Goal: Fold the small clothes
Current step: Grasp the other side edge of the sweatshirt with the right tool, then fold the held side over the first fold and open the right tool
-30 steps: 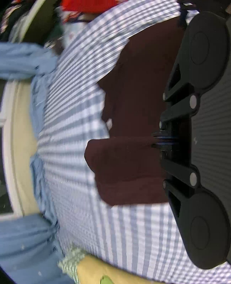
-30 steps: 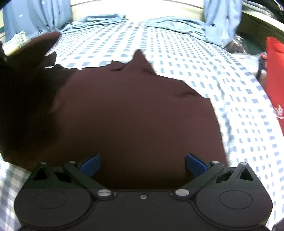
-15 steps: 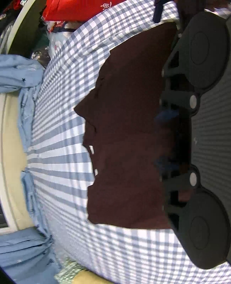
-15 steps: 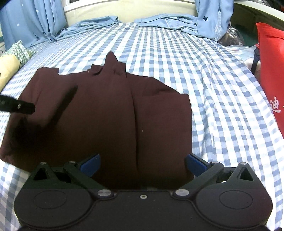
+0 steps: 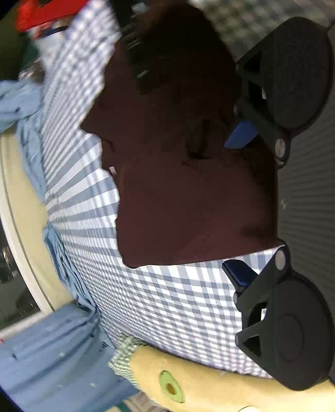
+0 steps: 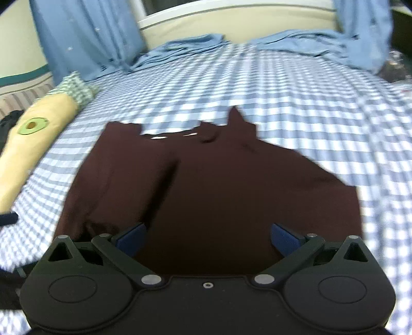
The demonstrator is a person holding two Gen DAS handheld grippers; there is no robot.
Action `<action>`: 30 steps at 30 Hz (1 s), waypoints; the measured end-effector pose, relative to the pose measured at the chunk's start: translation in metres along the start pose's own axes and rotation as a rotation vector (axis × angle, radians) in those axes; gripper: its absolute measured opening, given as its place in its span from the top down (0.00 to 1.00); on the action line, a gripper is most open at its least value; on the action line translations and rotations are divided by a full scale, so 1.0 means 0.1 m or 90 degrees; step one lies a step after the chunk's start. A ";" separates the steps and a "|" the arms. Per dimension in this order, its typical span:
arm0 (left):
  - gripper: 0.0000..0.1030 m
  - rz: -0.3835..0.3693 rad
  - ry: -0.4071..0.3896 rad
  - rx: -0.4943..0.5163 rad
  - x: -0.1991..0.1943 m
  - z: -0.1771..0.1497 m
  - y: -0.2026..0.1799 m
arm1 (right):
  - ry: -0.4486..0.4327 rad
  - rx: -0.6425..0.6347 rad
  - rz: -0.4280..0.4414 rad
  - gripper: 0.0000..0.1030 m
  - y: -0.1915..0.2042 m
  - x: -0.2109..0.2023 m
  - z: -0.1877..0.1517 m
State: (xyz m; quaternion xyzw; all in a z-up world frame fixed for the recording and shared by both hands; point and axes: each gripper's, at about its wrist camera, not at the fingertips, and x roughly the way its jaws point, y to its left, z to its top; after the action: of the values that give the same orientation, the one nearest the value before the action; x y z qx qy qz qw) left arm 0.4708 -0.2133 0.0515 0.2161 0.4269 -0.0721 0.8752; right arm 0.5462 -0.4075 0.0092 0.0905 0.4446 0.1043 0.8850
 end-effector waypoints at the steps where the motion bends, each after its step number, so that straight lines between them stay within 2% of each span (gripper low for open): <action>1: 0.07 0.003 0.000 0.023 0.02 -0.03 -0.03 | 0.007 0.001 0.015 0.01 0.03 0.06 0.04; 5: 0.07 0.005 0.000 0.093 0.12 -0.10 -0.15 | 0.026 0.010 0.056 0.08 0.20 0.27 0.19; 10: 0.09 0.004 0.001 0.127 0.22 -0.14 -0.20 | 0.052 0.020 0.074 0.19 0.33 0.53 0.30; 13: 0.22 0.001 0.008 0.132 0.26 -0.15 -0.17 | 0.065 0.023 0.067 0.28 0.39 0.68 0.36; 15: 0.37 -0.005 0.016 0.130 0.29 -0.15 -0.16 | 0.074 0.029 0.058 0.33 0.41 0.78 0.39; 17: 0.45 -0.022 0.016 0.126 0.28 -0.16 -0.14 | 0.082 0.043 0.058 0.45 0.41 0.86 0.40; 19: 0.58 -0.038 0.011 0.125 0.26 -0.18 -0.14 | 0.085 0.055 0.066 0.52 0.43 0.90 0.41; 21: 0.80 -0.056 0.011 0.124 0.25 -0.20 -0.15 | 0.087 0.066 0.076 0.63 0.46 0.93 0.41; 23: 0.92 -0.072 0.012 0.116 0.24 -0.21 -0.17 | 0.089 0.074 0.083 0.81 0.49 0.94 0.41; 24: 0.96 -0.071 0.011 0.113 0.24 -0.22 -0.18 | 0.086 0.073 0.083 0.84 0.51 0.93 0.41; 26: 0.98 -0.065 0.007 0.105 0.21 -0.21 -0.19 | 0.071 0.058 0.085 0.93 0.55 0.88 0.42; 30: 0.99 -0.073 -0.011 0.068 0.08 -0.18 -0.13 | 0.027 0.036 0.096 0.95 0.56 0.63 0.50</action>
State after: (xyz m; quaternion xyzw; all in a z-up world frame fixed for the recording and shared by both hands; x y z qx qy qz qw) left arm 0.4596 -0.2165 0.0314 0.2370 0.4264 -0.1467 0.8605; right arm 0.6173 -0.3405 0.0043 0.1463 0.4578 0.1600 0.8622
